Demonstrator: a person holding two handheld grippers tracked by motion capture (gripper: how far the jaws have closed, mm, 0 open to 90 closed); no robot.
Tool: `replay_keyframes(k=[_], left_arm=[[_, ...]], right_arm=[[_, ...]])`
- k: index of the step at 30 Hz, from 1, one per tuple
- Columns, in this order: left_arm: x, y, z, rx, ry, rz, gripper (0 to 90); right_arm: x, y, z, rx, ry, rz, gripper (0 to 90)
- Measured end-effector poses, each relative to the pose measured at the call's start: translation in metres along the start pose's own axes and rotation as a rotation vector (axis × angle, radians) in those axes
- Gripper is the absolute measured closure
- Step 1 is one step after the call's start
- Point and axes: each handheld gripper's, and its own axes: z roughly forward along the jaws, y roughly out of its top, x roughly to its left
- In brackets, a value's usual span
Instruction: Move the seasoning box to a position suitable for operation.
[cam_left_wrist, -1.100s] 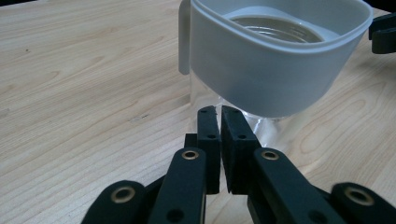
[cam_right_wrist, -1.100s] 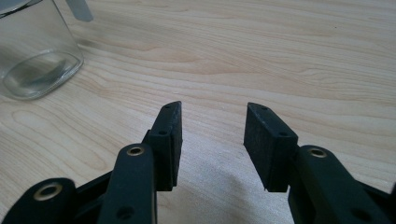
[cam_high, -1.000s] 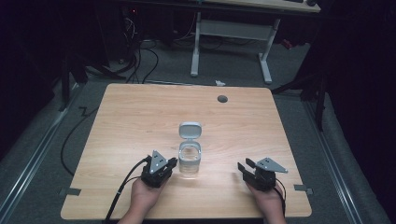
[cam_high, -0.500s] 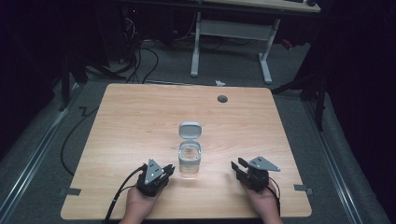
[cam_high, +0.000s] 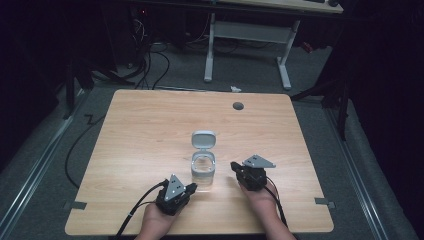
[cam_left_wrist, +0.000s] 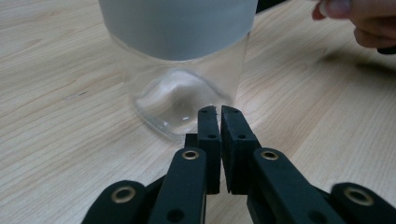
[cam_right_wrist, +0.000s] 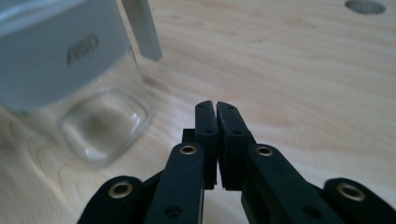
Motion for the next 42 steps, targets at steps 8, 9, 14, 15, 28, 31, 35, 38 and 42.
replay_keyframes(k=[8, 9, 14, 15, 28, 31, 35, 38, 42], left_arm=[[0.001, -0.001, 0.006, -0.025, 0.013, -0.014, 89.7], [0.001, -0.001, 0.006, -0.030, 0.016, -0.005, 89.7], [0.001, -0.001, 0.006, -0.037, 0.019, -0.012, 89.7], [0.001, -0.001, 0.007, -0.035, 0.017, -0.017, 89.7], [0.003, 0.001, 0.008, -0.028, 0.018, -0.035, 89.6], [0.004, 0.001, 0.010, -0.014, 0.017, -0.044, 89.6], [0.004, 0.001, 0.010, -0.012, 0.014, -0.044, 89.6], [0.004, 0.001, 0.010, -0.012, 0.013, -0.048, 89.6], [0.004, 0.001, 0.010, -0.009, 0.014, -0.044, 89.5]], right_arm=[[0.007, 0.033, 0.010, -0.061, 0.000, -0.030, 88.8], [0.007, 0.037, 0.011, -0.072, 0.004, -0.028, 88.7], [0.005, 0.055, 0.019, -0.096, -0.001, -0.022, 88.9], [0.004, 0.058, 0.020, -0.099, 0.000, -0.017, 88.8], [0.010, 0.083, 0.029, -0.152, 0.029, -0.011, 88.9], [0.012, 0.084, 0.029, -0.162, 0.036, -0.011, 88.9], [0.011, 0.087, 0.027, -0.169, 0.035, -0.010, 88.9], [0.012, 0.091, 0.025, -0.178, 0.039, -0.020, 88.8], [0.015, 0.093, 0.024, -0.184, 0.042, -0.026, 88.9]])
